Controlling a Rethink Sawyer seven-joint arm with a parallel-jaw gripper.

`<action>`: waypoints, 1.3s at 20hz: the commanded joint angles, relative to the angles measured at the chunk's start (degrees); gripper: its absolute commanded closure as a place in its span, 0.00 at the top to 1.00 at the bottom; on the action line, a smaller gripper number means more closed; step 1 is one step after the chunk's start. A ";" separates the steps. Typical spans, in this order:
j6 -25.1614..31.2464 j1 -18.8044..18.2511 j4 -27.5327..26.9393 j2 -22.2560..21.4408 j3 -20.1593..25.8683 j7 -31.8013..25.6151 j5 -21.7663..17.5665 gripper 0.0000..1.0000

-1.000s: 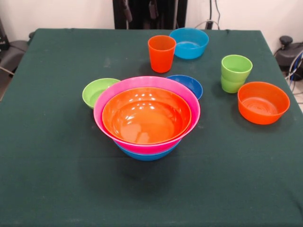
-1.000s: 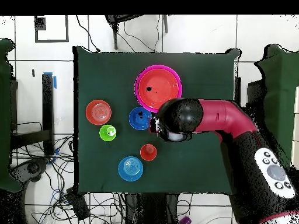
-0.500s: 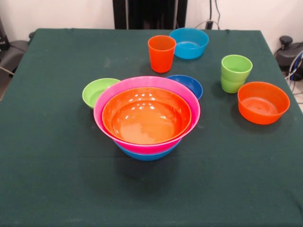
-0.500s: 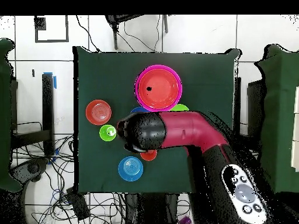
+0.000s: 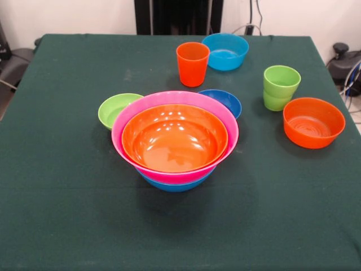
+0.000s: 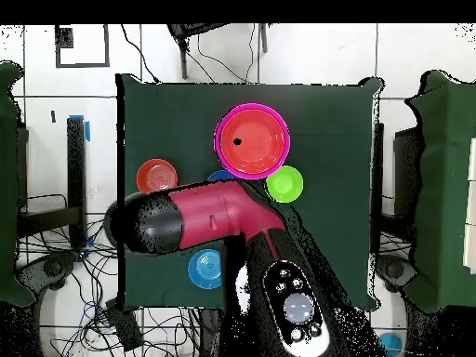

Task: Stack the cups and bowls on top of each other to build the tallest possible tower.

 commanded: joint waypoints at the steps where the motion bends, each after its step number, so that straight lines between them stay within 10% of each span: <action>1: -0.44 4.45 -2.22 2.95 -6.17 13.51 -0.60 1.00; 11: 2.30 4.00 -5.93 5.16 -8.59 7.50 -4.17 1.00; 17: 17.66 1.75 -8.91 4.79 -6.98 1.78 -2.01 1.00; 26: 3.95 2.74 -5.95 11.98 -10.35 7.46 -6.35 1.00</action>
